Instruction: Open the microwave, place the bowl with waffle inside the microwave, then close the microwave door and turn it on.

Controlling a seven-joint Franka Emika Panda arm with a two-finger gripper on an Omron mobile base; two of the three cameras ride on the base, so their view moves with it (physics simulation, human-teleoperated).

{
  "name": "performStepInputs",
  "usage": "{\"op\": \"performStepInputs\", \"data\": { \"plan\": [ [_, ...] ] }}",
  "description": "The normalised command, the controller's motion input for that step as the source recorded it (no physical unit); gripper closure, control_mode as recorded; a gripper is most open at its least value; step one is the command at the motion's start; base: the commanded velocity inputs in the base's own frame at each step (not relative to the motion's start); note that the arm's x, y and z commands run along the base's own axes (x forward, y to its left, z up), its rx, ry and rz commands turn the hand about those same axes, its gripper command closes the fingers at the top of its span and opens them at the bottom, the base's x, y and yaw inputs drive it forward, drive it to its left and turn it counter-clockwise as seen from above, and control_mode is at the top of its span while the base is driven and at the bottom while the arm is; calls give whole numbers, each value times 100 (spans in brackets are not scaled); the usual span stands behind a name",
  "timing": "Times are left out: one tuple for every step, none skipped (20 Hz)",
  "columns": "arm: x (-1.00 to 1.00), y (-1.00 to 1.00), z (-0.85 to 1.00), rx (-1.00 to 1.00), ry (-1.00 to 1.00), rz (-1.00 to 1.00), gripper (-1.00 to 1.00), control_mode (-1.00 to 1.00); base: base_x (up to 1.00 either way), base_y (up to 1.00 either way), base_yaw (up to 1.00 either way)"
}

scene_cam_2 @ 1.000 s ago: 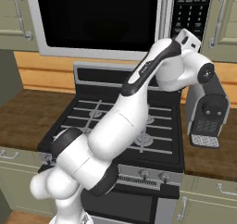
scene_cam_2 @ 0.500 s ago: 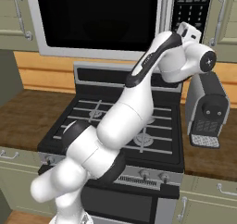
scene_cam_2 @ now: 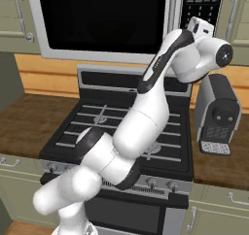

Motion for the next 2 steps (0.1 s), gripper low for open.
{"op": "performStepInputs", "data": {
  "plan": [
    [41, -9, -32, -1, 0, 0, -100, -100, 0, 0, 0],
    [36, -4, -34, 0, 0, 0, -100, -100, 0, 0, 0]
  ]
}}
